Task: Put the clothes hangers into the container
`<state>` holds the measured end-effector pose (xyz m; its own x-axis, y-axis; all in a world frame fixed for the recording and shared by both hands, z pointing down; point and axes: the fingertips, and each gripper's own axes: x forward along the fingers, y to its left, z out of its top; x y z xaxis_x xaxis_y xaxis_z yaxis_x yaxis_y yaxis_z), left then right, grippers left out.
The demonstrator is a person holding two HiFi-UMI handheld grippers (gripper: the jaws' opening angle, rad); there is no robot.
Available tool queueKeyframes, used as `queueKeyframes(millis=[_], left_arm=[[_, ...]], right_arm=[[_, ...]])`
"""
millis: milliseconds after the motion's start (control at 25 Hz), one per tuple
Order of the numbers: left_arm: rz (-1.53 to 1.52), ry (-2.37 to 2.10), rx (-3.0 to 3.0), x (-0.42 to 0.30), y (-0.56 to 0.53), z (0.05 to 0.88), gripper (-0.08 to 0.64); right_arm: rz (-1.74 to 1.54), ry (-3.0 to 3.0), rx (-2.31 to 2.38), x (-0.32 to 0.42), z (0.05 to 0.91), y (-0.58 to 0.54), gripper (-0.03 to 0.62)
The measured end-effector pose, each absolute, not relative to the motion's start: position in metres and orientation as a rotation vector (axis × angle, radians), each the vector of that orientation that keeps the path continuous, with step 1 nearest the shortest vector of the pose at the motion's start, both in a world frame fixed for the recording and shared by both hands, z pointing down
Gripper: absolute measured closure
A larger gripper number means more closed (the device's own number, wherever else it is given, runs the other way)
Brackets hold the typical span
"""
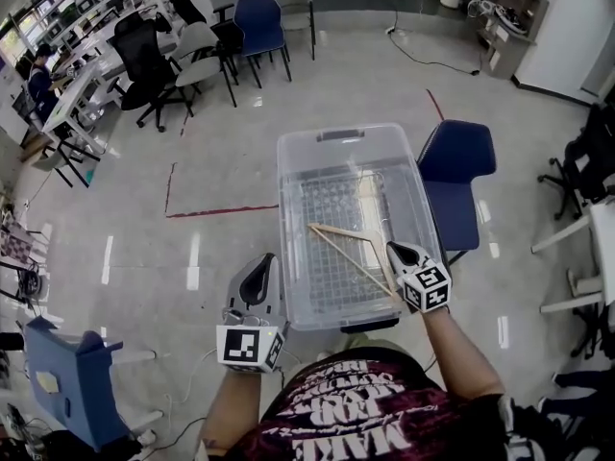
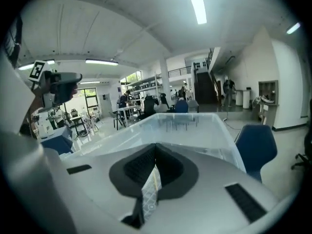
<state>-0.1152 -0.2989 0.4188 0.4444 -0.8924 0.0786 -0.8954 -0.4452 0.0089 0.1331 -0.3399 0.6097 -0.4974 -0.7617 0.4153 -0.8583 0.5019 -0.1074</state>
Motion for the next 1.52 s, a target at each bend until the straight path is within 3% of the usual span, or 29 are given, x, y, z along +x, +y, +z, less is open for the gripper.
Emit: queueKeyframes(millis=[920,1520], left_arm=[[0.074,-1.639,2.76,-0.11,-0.24,0.38,0.555],[0.049,-1.609,2.783,-0.108,-0.215,0.375,0.555]], right_arm=[[-0.034,-2.689,1.463,0.121,0.373,-0.237,0.589],[-0.027,-2.673,1.476,0.12,0.364,-0.206,0.589]])
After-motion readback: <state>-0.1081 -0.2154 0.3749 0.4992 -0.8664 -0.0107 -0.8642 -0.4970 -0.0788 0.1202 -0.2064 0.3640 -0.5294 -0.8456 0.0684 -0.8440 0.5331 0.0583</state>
